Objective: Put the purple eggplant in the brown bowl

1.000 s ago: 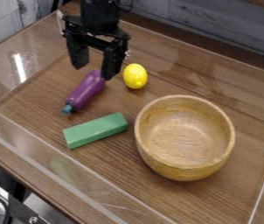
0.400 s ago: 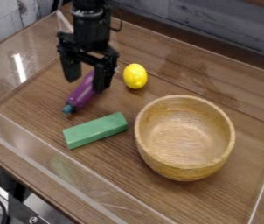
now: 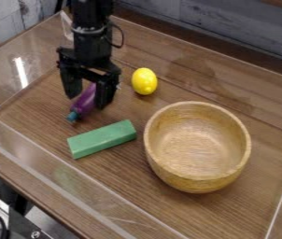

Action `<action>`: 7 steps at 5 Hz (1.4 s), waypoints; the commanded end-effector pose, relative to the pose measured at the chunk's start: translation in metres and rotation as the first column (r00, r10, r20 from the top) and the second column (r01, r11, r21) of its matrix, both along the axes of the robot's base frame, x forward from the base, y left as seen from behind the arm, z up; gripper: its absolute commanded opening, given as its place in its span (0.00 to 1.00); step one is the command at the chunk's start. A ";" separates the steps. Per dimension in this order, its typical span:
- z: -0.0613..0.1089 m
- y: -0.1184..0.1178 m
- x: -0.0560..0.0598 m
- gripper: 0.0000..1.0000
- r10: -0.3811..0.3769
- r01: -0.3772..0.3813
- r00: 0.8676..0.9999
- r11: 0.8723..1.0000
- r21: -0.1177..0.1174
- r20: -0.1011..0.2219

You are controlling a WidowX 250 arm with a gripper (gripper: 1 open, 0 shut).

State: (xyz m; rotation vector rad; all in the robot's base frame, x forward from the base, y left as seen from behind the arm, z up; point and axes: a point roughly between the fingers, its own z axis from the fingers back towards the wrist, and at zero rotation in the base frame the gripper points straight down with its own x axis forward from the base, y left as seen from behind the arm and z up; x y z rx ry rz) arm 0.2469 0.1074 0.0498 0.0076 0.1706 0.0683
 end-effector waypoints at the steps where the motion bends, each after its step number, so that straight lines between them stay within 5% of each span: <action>1: 0.001 0.007 0.004 1.00 0.015 -0.015 0.999 1.000 0.014 0.029; 2: -0.005 0.009 0.006 1.00 0.018 -0.019 1.000 1.000 0.011 0.025; 3: -0.008 0.010 0.007 0.00 0.022 -0.023 0.999 1.000 0.006 0.027; 7: -0.001 0.013 0.011 0.00 0.055 -0.054 0.998 0.998 -0.029 0.038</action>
